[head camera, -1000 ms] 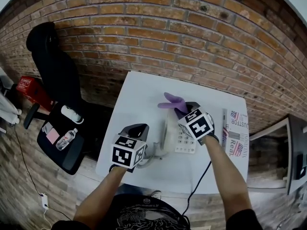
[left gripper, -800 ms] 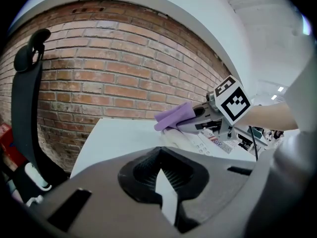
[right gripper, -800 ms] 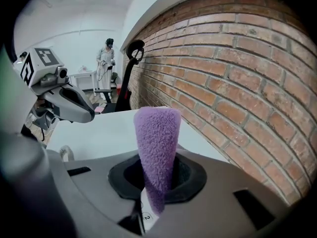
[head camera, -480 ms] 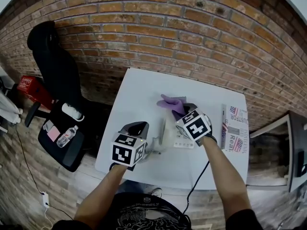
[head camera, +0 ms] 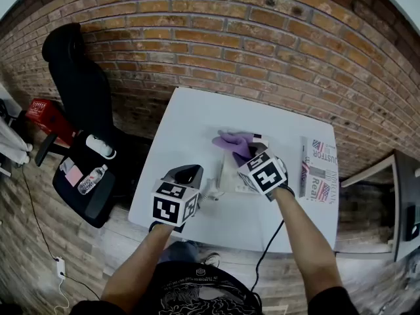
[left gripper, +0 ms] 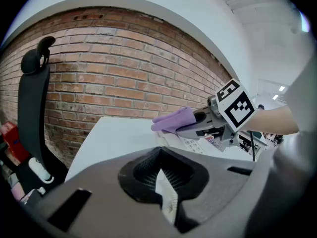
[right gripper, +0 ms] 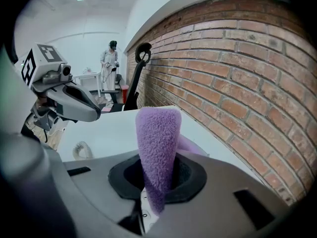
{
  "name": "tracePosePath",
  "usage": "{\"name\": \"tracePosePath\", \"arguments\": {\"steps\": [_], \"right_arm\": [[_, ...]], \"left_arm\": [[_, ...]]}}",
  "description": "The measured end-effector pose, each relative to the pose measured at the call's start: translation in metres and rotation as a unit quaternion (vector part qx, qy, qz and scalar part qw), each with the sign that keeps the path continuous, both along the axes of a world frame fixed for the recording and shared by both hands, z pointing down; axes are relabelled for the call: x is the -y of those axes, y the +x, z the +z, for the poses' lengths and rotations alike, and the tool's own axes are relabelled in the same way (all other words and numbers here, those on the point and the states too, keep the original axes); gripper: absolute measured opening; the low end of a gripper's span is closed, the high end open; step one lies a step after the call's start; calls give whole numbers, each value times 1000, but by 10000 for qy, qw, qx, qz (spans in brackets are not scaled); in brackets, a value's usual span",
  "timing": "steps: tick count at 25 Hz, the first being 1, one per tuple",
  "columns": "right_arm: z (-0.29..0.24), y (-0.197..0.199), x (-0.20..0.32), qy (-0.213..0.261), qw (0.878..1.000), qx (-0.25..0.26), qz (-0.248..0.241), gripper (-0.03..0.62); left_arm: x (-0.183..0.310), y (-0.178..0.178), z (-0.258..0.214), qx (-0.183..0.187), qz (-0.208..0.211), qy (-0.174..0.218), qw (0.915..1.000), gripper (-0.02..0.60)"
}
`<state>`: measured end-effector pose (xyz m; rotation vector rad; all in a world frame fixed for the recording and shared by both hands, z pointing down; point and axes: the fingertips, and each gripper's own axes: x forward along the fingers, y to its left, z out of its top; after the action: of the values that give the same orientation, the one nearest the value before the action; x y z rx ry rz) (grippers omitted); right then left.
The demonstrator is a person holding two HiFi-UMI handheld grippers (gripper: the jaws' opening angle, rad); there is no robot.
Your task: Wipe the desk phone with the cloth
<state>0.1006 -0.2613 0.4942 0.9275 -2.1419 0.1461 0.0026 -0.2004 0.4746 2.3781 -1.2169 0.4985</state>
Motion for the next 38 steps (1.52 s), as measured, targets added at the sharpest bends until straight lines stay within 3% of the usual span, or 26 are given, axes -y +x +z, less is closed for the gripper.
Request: {"name": "tracePosePath", "arguments": {"steps": [38], "right_arm": [[48, -20, -127, -559, 9971, 37, -508, 44]], "left_arm": [[-80, -4, 0, -43, -361, 44, 9993, 5]]}}
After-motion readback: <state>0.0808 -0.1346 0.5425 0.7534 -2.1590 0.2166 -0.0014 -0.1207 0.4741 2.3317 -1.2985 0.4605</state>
